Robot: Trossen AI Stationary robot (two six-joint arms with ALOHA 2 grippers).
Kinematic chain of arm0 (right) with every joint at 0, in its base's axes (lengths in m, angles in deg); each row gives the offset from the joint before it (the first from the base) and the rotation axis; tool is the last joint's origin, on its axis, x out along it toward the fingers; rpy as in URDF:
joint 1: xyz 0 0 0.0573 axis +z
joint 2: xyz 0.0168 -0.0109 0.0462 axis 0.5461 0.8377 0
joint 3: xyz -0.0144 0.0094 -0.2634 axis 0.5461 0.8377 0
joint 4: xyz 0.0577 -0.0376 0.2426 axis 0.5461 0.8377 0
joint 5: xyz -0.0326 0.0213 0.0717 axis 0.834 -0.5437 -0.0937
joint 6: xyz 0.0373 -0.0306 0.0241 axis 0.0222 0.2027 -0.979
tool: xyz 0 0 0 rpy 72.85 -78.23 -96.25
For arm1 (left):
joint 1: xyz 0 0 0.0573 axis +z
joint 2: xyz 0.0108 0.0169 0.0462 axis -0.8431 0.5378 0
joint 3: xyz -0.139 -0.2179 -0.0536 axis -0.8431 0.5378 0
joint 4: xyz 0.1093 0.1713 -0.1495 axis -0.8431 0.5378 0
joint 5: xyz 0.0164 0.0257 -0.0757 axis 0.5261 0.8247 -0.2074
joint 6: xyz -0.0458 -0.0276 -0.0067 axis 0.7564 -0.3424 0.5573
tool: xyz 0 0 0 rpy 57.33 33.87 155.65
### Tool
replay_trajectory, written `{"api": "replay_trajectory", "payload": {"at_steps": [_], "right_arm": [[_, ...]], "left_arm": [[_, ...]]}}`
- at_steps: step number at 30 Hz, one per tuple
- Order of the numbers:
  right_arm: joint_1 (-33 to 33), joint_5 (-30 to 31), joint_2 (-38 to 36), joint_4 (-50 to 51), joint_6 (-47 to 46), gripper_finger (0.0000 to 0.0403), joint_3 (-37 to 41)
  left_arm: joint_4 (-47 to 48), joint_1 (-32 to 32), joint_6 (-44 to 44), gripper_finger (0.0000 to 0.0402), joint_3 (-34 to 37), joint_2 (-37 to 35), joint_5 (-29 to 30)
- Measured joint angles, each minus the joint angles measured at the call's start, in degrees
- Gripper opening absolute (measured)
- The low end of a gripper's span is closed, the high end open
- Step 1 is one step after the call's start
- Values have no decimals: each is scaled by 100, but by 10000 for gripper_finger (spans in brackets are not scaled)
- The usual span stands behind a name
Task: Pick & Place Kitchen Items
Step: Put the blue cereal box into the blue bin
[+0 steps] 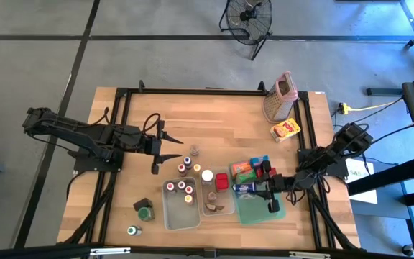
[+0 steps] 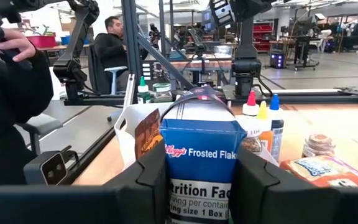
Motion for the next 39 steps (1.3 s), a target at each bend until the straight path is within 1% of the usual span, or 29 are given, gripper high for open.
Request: {"api": "replay_trajectory", "payload": {"at_steps": [7, 13, 28, 34, 39], "right_arm": [[0, 4, 0, -1, -38, 156, -2], [0, 11, 2, 13, -48, 171, -11], [-121, 20, 4, 24, -222, 175, -15], [-183, 22, -7, 192, -409, 175, -24], [-184, 20, -7, 190, -432, 175, -24]], "left_arm": [[0, 0, 0, 196, 0, 1, -1], [0, 0, 2, 195, 0, 0, -3], [1, 0, 4, 194, 0, 1, -12], [0, -2, 4, 197, 0, 0, -280], [0, -2, 4, 194, 0, 1, -300]]}}
